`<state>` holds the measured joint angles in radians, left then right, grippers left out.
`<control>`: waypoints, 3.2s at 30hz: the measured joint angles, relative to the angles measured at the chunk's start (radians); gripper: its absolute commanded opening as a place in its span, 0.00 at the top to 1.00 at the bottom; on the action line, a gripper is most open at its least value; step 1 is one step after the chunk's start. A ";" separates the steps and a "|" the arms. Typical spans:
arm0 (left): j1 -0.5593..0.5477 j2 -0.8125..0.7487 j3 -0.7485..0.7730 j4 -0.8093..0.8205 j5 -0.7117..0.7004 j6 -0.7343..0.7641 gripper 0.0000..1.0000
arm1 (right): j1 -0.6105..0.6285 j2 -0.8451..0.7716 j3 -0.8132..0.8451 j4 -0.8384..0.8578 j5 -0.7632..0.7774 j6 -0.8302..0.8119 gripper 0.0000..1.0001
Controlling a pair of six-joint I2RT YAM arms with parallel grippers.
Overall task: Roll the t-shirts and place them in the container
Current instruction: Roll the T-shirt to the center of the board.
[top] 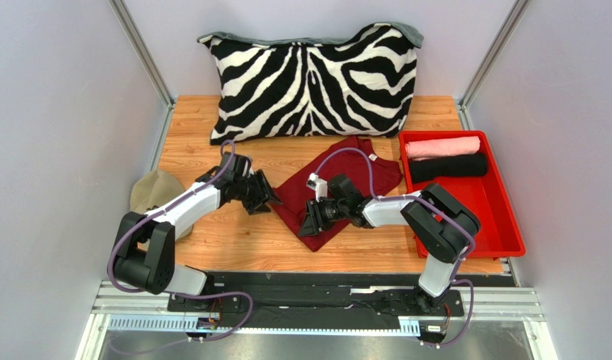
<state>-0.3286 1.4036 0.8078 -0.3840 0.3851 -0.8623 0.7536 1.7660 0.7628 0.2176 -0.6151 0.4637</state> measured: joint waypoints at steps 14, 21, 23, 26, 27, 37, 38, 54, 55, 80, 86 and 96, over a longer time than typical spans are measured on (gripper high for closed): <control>-0.085 0.109 -0.085 0.190 -0.018 -0.071 0.53 | -0.033 0.042 -0.046 0.123 -0.109 0.106 0.62; -0.107 0.113 -0.084 0.146 -0.082 -0.113 1.00 | -0.039 0.038 -0.072 0.162 -0.109 0.142 0.52; -0.109 0.113 -0.071 0.095 -0.090 -0.117 1.00 | -0.036 0.021 -0.084 0.160 -0.099 0.144 0.46; -0.109 0.113 -0.017 -0.013 -0.104 -0.107 1.00 | -0.008 -0.027 -0.093 0.130 -0.043 0.133 0.39; -0.109 0.114 0.005 -0.047 -0.106 -0.100 1.00 | 0.010 -0.047 -0.094 0.111 -0.008 0.124 0.38; -0.112 0.189 0.141 -0.285 -0.124 -0.031 1.00 | 0.381 -0.176 0.059 -0.307 0.635 -0.013 0.27; -0.112 0.198 0.144 -0.299 -0.124 -0.027 1.00 | 0.418 -0.176 0.084 -0.343 0.711 -0.021 0.26; -0.112 0.231 0.178 -0.363 -0.121 -0.002 1.00 | 0.650 0.150 0.429 -0.602 1.274 -0.186 0.55; -0.112 0.231 0.178 -0.365 -0.121 -0.002 1.00 | 0.653 0.153 0.433 -0.603 1.281 -0.191 0.59; -0.109 -0.016 0.107 -0.193 -0.085 0.036 0.53 | 0.177 -0.056 0.018 -0.078 0.294 0.067 0.80; -0.109 -0.075 -0.098 0.004 -0.035 -0.011 0.59 | 0.056 0.056 -0.042 0.176 0.022 0.251 0.80; -0.109 0.037 -0.194 0.259 0.018 -0.106 0.62 | 0.002 0.132 -0.089 0.367 -0.097 0.405 0.65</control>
<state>-0.4381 1.4403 0.6140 -0.1253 0.4026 -0.9680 0.7559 1.8977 0.6735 0.5850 -0.7124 0.8684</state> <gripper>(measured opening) 0.382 0.230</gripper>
